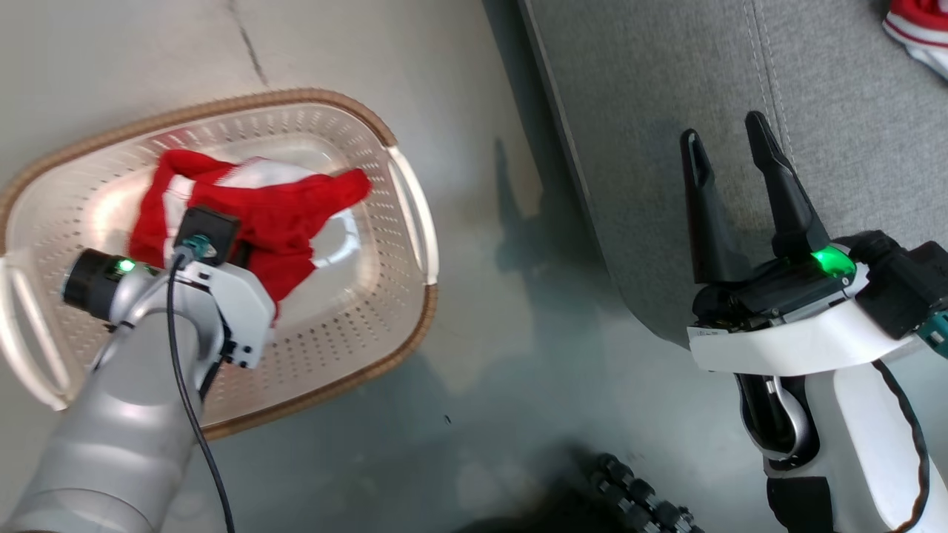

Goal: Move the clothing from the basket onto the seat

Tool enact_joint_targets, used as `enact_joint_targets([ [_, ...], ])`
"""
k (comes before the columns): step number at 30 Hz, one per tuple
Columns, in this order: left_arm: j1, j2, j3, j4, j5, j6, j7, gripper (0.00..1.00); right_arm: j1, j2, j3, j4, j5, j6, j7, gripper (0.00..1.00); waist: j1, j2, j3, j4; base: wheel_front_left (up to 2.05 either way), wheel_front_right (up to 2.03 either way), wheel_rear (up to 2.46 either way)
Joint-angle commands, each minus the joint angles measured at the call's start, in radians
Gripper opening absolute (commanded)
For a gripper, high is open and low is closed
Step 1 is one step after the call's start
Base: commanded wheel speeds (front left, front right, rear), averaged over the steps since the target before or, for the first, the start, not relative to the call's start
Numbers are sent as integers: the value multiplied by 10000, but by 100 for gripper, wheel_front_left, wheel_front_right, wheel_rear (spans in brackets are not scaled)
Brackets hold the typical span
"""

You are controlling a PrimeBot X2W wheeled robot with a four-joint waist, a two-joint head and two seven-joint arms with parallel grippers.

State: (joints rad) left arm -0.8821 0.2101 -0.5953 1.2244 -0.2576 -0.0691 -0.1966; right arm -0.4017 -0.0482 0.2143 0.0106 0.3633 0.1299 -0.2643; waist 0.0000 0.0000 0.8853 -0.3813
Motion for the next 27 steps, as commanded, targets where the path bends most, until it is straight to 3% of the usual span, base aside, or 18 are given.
enact_joint_targets([
  [1,128,-59,45,-102,-123,-71,-165,0,120,-43,-98,37,-103,17,-22,100,0,0,-625,508,0,0,0],
  [11,1144,-818,496,-1404,-892,-334,-666,0,787,-46,-635,362,-886,17,-2,100,0,0,-2197,1564,0,0,0],
  [27,3493,-678,2168,-7248,-1058,187,-677,0,1974,-49,-1258,-163,-1383,17,1050,100,0,0,-4556,2867,0,0,0],
])
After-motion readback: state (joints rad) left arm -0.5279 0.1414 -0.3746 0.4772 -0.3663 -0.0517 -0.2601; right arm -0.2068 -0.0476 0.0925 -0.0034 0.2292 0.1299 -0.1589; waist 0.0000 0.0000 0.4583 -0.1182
